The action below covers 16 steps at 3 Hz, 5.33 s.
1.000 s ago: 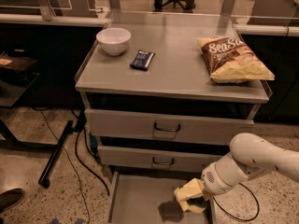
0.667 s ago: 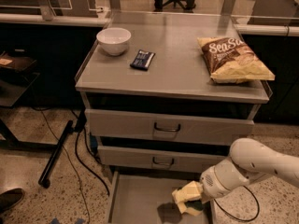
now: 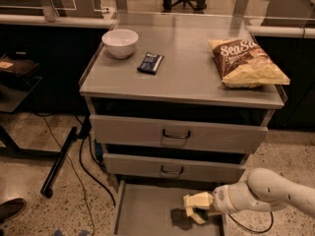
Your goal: Place sponge into bottom drawer
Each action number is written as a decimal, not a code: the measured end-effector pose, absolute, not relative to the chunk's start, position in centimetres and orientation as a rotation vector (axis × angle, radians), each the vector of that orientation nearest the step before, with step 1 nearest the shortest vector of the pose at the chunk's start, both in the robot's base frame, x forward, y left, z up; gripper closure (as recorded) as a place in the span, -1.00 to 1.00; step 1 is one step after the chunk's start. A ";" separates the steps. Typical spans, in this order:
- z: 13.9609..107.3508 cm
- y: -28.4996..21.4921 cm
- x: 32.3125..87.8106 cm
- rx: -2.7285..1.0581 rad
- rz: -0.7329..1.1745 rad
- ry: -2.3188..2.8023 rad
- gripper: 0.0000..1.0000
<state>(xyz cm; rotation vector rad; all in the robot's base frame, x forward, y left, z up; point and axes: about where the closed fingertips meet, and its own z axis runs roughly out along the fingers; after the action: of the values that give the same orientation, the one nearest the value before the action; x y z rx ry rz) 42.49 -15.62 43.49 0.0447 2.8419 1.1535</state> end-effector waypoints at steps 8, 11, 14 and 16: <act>28.1 -11.5 45.7 0.703 1.252 2.739 1.00; 22.1 -7.3 46.8 0.836 1.072 2.758 1.00; 14.3 -6.8 49.7 0.988 0.875 2.738 1.00; 14.3 -6.8 49.7 0.988 0.875 2.738 0.15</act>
Offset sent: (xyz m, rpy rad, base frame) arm -0.0176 0.0515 -0.0679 0.0309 0.1462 -0.0520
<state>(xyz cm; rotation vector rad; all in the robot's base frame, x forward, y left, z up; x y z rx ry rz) 49.70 -6.80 14.28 0.9883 2.7377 0.8745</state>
